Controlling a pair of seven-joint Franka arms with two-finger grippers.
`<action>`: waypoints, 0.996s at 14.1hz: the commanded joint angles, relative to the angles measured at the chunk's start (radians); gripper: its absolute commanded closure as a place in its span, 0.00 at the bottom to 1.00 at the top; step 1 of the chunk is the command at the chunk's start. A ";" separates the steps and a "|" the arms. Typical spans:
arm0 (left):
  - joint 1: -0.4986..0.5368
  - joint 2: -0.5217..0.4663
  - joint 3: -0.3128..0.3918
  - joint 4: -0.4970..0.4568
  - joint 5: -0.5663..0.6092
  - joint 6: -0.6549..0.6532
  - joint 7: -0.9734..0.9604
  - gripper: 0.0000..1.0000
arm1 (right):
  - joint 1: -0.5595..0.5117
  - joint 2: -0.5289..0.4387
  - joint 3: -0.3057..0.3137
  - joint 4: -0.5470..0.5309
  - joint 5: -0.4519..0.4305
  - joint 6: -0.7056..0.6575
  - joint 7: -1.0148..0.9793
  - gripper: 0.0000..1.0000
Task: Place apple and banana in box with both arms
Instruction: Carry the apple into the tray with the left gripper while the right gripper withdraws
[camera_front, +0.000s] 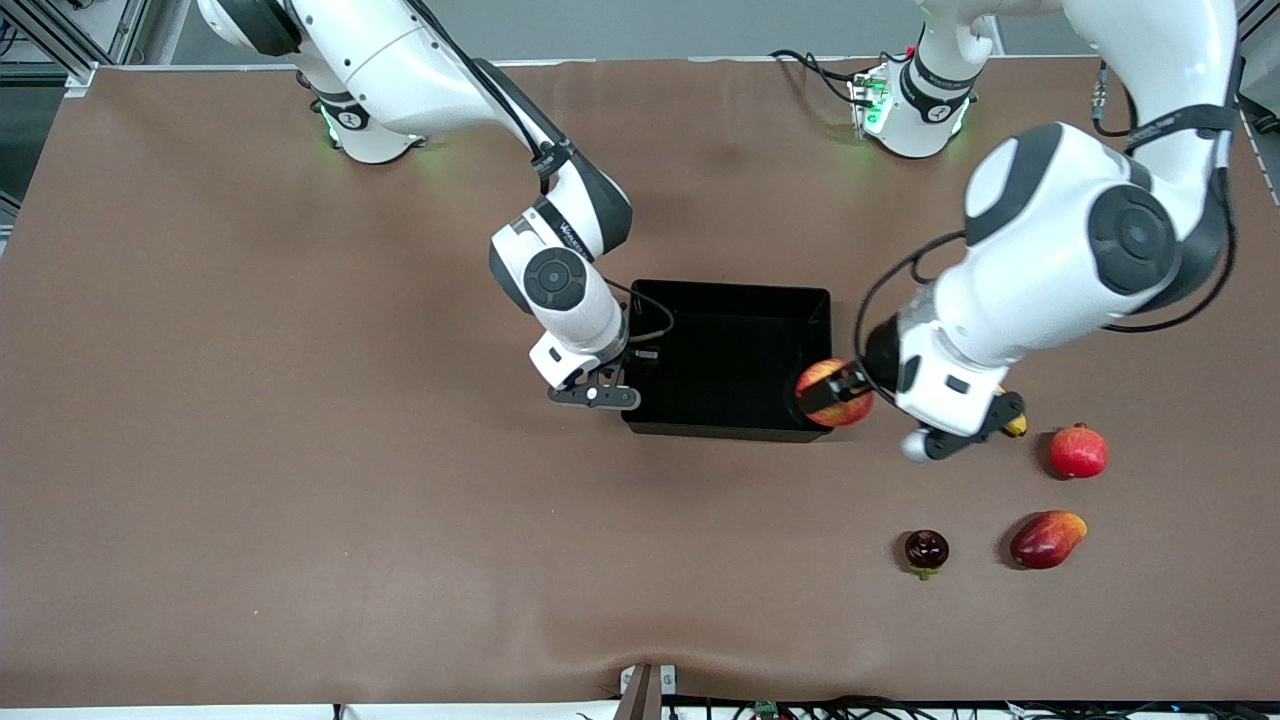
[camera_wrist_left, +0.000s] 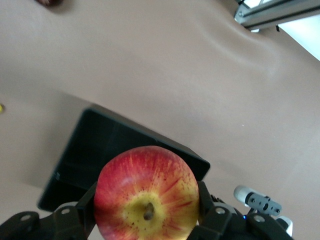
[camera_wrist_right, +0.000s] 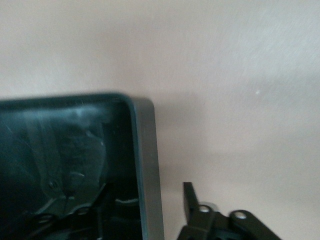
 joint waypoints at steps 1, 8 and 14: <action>-0.076 -0.001 0.016 0.010 -0.015 0.023 -0.103 1.00 | -0.060 -0.083 0.007 -0.005 0.003 -0.077 -0.057 0.00; -0.127 -0.001 0.014 -0.088 0.107 -0.074 -0.146 1.00 | -0.352 -0.277 0.007 -0.025 0.007 -0.404 -0.561 0.00; -0.116 -0.061 0.010 -0.382 0.184 0.033 -0.148 1.00 | -0.501 -0.413 0.002 -0.026 0.003 -0.565 -0.653 0.00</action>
